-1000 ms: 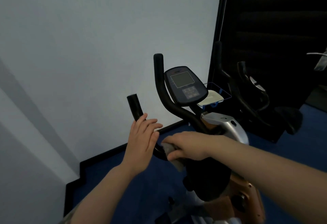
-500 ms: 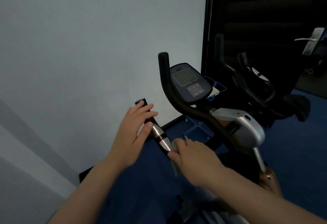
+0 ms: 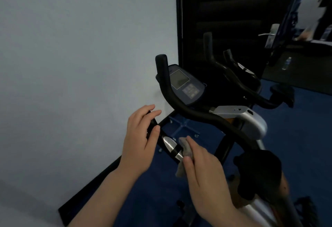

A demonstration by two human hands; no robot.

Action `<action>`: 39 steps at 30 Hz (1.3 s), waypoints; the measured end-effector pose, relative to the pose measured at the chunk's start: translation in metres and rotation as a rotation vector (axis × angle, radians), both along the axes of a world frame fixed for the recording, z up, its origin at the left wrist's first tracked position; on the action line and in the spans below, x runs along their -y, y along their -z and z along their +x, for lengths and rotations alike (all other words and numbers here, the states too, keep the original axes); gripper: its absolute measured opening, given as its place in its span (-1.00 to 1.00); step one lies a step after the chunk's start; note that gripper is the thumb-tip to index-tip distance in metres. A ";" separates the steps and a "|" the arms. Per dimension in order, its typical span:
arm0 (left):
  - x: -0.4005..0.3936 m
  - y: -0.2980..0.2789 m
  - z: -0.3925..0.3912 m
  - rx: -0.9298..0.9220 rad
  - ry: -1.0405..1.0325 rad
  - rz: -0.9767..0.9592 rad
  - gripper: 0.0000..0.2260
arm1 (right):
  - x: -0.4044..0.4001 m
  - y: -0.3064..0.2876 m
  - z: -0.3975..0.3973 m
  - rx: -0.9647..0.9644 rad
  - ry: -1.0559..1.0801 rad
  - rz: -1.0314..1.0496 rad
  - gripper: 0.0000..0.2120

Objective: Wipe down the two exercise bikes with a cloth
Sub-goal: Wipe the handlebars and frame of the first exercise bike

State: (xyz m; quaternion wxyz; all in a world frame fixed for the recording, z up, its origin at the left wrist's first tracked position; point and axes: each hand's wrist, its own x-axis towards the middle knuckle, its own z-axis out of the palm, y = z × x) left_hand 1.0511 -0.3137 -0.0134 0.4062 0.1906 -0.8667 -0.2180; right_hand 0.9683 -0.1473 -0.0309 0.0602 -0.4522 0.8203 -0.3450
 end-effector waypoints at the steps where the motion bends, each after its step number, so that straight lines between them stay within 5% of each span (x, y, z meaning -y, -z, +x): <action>1: 0.002 -0.001 0.000 -0.009 0.010 -0.004 -0.68 | 0.008 0.000 0.001 -0.018 0.025 -0.009 -0.55; 5: 0.013 -0.007 0.005 -0.087 0.065 0.065 -0.72 | 0.059 -0.018 0.011 0.015 0.033 -0.039 -0.57; 10: 0.028 -0.012 0.016 -0.093 0.173 0.204 -0.69 | 0.060 -0.010 0.021 -0.179 0.048 0.028 -0.46; 15: 0.026 -0.009 0.013 -0.131 0.192 0.202 -0.69 | 0.100 -0.029 0.006 -0.067 0.010 0.003 -0.70; 20: 0.038 -0.013 0.018 -0.117 0.303 0.310 -0.69 | 0.078 -0.021 0.020 -0.112 0.084 -0.018 -0.49; 24: 0.039 -0.012 0.015 -0.158 0.323 0.380 -0.72 | 0.095 -0.027 0.010 -0.060 0.104 0.029 -0.71; 26: 0.037 -0.011 0.015 -0.190 0.335 0.394 -0.72 | 0.109 -0.031 0.019 -0.003 0.155 -0.091 -0.65; 31: 0.035 -0.009 0.014 -0.209 0.314 0.402 -0.72 | 0.080 -0.014 0.021 -0.175 0.105 -0.055 -0.53; 37: 0.011 0.003 0.005 -0.274 0.176 0.338 -0.70 | 0.058 -0.006 -0.001 -0.024 0.133 0.009 -0.69; 39: 0.000 0.006 -0.001 -0.295 0.124 0.327 -0.69 | 0.058 -0.003 0.006 -0.107 0.170 -0.008 -0.54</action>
